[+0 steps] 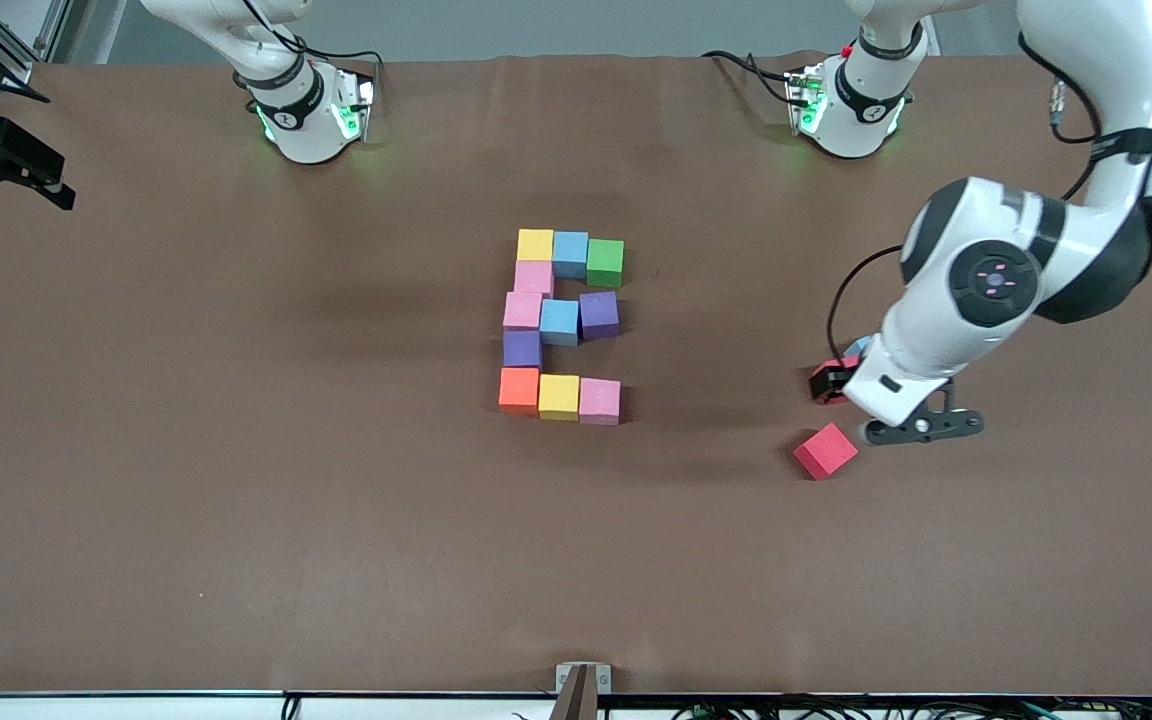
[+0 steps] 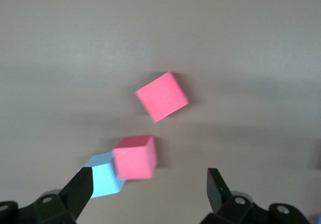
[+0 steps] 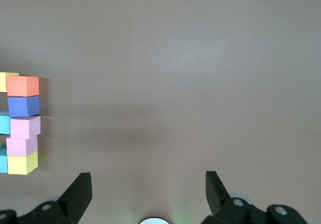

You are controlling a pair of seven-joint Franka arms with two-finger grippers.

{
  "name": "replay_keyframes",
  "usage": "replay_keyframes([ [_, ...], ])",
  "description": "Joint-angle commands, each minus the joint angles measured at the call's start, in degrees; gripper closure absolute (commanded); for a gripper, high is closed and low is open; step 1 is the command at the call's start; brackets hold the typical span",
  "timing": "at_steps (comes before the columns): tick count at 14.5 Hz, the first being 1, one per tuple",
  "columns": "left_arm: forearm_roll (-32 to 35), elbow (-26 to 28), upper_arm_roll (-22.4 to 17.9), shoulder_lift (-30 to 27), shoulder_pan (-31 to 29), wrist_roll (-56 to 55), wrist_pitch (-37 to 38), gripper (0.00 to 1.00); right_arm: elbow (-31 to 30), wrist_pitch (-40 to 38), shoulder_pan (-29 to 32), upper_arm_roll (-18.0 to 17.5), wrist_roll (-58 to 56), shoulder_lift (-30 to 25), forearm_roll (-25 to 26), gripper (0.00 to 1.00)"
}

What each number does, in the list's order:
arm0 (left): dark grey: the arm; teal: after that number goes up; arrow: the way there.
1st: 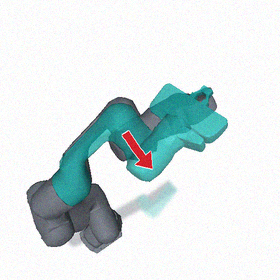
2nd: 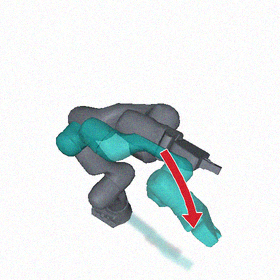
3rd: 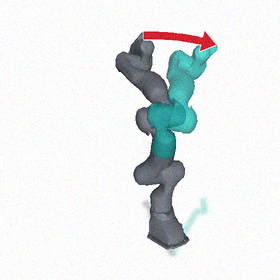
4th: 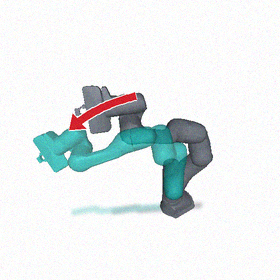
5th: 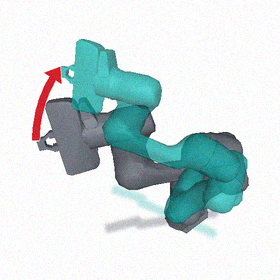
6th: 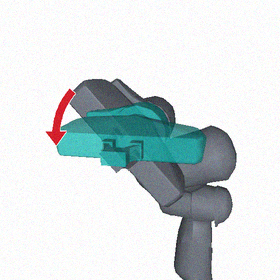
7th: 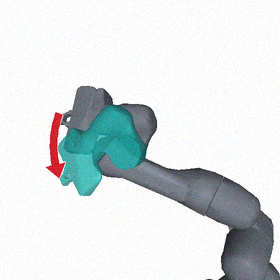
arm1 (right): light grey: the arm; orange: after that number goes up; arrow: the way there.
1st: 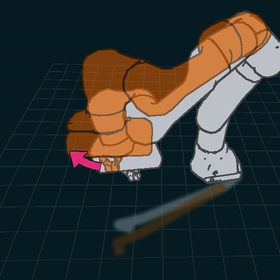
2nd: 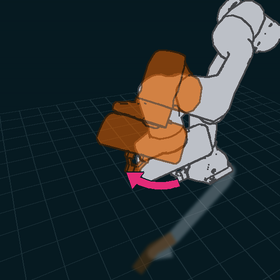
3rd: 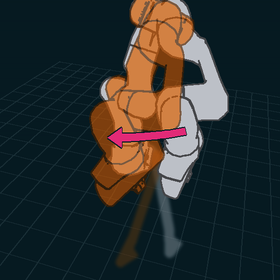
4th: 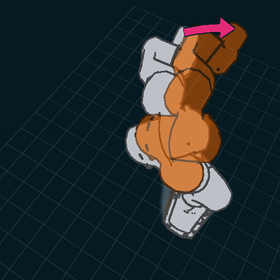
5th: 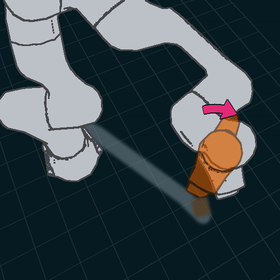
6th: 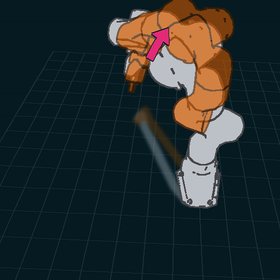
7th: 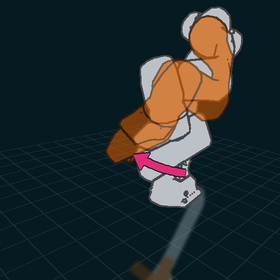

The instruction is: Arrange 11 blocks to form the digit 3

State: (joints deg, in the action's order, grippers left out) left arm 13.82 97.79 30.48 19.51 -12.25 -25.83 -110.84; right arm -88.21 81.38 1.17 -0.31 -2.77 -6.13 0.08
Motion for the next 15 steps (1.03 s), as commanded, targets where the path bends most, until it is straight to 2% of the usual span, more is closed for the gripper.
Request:
replay_keyframes([
  [1, -5.11, 0.56, 0.46, -6.30, -4.17, 7.00, 4.39, 0.00, -0.03, -0.25, 0.85, -0.83, 0.57, -0.20, 0.62, 0.00],
  [9, -14.70, 0.56, -0.42, -20.55, -14.20, 23.34, 14.76, 0.00, -0.12, -0.43, 1.02, -0.74, 0.66, -0.20, 0.62, 0.00],
  [12, -14.70, 0.56, -5.85, -23.36, -12.37, 28.98, 16.53, 0.00, -0.21, -0.60, 0.85, -0.83, 0.57, -0.20, 0.62, 0.00],
  [15, -14.70, 0.39, -18.48, -24.60, -1.50, 32.07, 16.97, 0.00, -0.21, -1.13, 1.02, -0.74, 0.66, -0.20, 0.62, 0.00],
])
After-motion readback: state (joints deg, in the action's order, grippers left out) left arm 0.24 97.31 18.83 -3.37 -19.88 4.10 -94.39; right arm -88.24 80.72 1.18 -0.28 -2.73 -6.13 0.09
